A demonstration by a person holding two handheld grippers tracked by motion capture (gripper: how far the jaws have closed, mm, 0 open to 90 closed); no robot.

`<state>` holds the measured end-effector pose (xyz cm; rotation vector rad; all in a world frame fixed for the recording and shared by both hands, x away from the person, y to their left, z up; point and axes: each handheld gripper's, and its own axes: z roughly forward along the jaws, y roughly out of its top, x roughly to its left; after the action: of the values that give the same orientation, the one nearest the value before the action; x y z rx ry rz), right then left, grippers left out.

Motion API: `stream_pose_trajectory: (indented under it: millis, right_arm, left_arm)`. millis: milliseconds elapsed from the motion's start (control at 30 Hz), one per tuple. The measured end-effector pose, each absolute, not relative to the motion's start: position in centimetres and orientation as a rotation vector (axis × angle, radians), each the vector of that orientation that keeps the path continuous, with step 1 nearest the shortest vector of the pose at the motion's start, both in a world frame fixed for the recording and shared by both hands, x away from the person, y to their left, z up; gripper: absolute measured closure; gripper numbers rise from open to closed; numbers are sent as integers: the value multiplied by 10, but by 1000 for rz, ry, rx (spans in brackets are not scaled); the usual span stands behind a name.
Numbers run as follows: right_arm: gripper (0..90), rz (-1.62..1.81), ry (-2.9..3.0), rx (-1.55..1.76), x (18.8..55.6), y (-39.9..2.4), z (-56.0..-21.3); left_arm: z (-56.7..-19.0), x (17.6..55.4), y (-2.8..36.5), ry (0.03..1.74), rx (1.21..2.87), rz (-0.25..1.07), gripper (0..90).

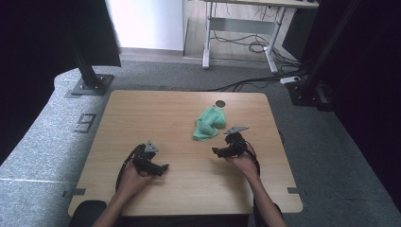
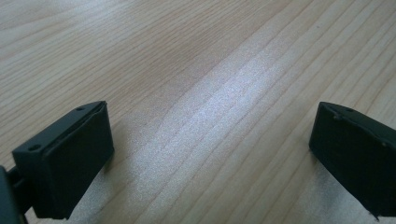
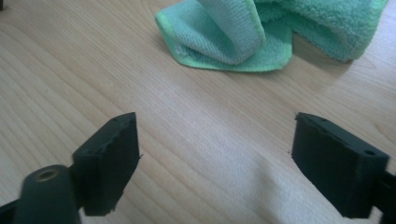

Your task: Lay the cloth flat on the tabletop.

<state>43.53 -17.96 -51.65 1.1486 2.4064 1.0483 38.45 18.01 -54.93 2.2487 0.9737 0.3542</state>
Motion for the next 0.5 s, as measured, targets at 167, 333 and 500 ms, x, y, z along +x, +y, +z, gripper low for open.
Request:
stream_pose_trajectory:
  millis: [167,333,500]
  right_arm:
    - [234,1059,2400,1148,445,-177,-516]
    - [307,1068,2388,1145,454,-175,-515]
    - [377,1080,2380,1146,463,-172,-512]
  left_arm:
    - [-549,384,180,974,2248,355,0]
    - [-549,384,180,974,2248,354,0]
    - [-549,384,180,974,2248,354,0]
